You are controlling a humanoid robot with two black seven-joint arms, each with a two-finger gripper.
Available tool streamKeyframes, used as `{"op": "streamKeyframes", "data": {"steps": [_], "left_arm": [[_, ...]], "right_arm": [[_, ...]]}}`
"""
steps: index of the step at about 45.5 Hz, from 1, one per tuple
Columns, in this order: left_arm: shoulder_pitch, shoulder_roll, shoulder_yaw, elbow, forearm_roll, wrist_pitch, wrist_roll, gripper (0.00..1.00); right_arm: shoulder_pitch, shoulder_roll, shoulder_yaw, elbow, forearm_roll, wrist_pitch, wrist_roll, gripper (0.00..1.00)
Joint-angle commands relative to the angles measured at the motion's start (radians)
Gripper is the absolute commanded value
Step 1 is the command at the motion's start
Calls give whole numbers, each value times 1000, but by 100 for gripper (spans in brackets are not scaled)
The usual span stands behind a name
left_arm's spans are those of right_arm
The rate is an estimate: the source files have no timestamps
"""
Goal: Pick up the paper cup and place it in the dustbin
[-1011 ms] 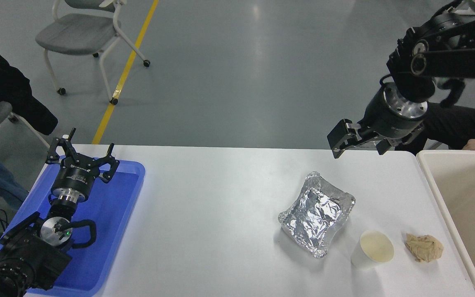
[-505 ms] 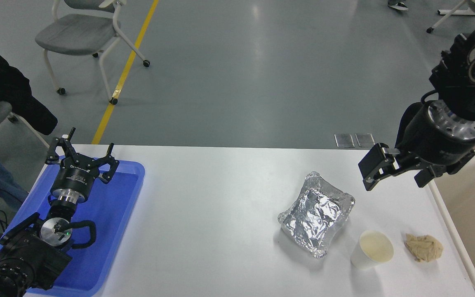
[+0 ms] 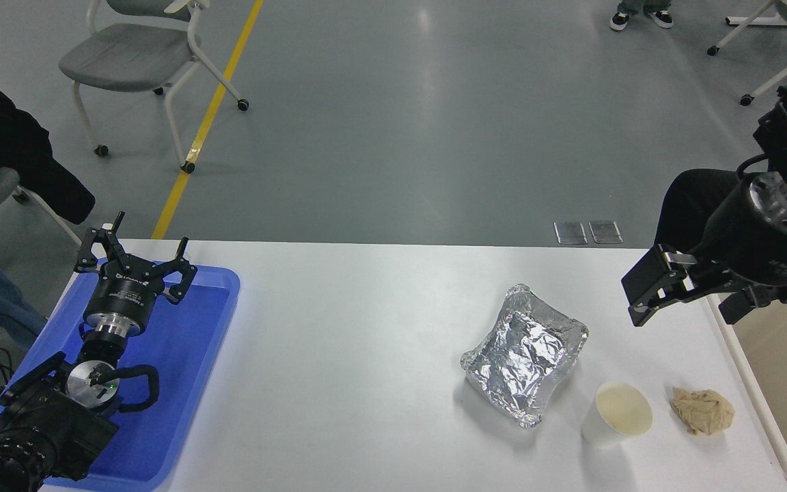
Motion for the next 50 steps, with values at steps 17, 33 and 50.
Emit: {"op": "streamKeyframes", "data": {"steps": [17, 33, 50], "left_arm": [[0, 0, 1, -2, 0, 0, -1, 100], [0, 0, -1, -1, 0, 0, -1, 100], [0, 0, -1, 2, 0, 0, -1, 100]], "right_arm": [[-302, -158, 50, -77, -220, -147, 0, 100], [-583, -189, 230, -184, -282, -216, 0, 100], [-807, -189, 357, -278, -344, -253, 0, 100]]}}
